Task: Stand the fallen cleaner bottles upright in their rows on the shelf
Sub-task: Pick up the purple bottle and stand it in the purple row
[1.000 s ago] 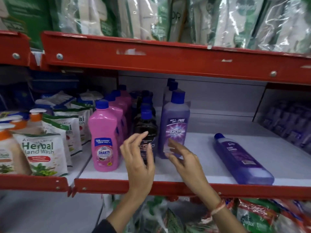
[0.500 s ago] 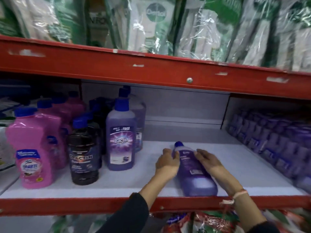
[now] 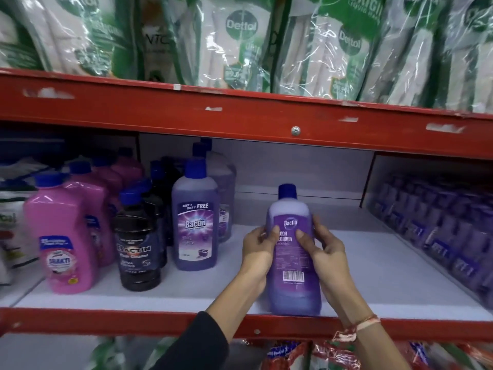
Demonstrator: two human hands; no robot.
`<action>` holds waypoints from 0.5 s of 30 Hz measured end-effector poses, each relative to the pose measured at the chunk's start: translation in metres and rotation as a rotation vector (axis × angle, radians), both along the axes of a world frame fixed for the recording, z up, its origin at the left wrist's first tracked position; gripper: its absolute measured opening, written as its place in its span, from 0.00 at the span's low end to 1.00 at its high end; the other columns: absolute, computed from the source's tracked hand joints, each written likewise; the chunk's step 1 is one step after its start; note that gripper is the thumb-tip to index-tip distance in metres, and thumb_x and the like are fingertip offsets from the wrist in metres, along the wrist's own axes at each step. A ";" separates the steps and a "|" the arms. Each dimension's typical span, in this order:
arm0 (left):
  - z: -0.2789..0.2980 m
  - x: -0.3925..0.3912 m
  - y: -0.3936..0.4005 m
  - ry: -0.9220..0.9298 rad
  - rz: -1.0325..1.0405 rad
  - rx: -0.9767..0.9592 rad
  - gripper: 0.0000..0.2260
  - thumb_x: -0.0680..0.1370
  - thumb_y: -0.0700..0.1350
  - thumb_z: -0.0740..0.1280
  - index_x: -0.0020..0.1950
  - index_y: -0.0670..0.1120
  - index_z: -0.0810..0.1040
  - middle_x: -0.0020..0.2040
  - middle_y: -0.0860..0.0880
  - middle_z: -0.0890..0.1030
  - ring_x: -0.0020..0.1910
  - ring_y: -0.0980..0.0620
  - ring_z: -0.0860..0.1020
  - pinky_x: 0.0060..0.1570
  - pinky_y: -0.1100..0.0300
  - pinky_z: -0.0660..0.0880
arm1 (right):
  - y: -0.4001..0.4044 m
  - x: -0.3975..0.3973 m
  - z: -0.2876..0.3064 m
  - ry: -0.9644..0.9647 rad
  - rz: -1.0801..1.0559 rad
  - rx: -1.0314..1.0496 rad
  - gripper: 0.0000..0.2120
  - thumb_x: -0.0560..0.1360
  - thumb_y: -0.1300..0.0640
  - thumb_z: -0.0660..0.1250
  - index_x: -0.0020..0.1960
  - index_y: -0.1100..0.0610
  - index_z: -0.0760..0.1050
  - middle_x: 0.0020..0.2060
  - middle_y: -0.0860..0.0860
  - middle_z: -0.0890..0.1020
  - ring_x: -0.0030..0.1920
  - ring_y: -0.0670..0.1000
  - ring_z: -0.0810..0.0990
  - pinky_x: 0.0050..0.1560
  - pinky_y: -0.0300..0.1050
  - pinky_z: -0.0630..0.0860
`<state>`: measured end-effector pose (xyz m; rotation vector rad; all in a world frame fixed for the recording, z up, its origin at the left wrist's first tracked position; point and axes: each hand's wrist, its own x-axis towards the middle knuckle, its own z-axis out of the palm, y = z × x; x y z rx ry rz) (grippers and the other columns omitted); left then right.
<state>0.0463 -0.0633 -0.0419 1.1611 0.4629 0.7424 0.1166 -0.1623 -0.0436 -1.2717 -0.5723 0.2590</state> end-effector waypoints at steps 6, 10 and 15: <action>0.009 -0.069 0.032 -0.168 0.083 0.209 0.16 0.77 0.47 0.64 0.65 0.51 0.73 0.54 0.50 0.82 0.45 0.53 0.84 0.38 0.60 0.80 | 0.034 -0.065 0.021 -0.164 0.120 0.148 0.28 0.73 0.59 0.68 0.70 0.43 0.68 0.56 0.41 0.80 0.47 0.48 0.86 0.36 0.45 0.84; 0.001 -0.109 0.062 -0.156 0.169 0.308 0.18 0.79 0.45 0.61 0.69 0.49 0.69 0.61 0.46 0.80 0.56 0.48 0.81 0.52 0.50 0.79 | 0.065 -0.094 0.018 -0.229 0.223 0.145 0.28 0.75 0.66 0.66 0.71 0.47 0.67 0.55 0.38 0.81 0.52 0.44 0.84 0.39 0.44 0.84; -0.013 -0.135 0.077 -0.197 0.183 0.395 0.21 0.75 0.50 0.62 0.69 0.52 0.67 0.66 0.50 0.75 0.63 0.54 0.76 0.59 0.56 0.76 | 0.082 -0.115 0.010 -0.295 0.254 0.164 0.28 0.75 0.69 0.66 0.72 0.52 0.66 0.61 0.41 0.77 0.56 0.38 0.81 0.44 0.36 0.81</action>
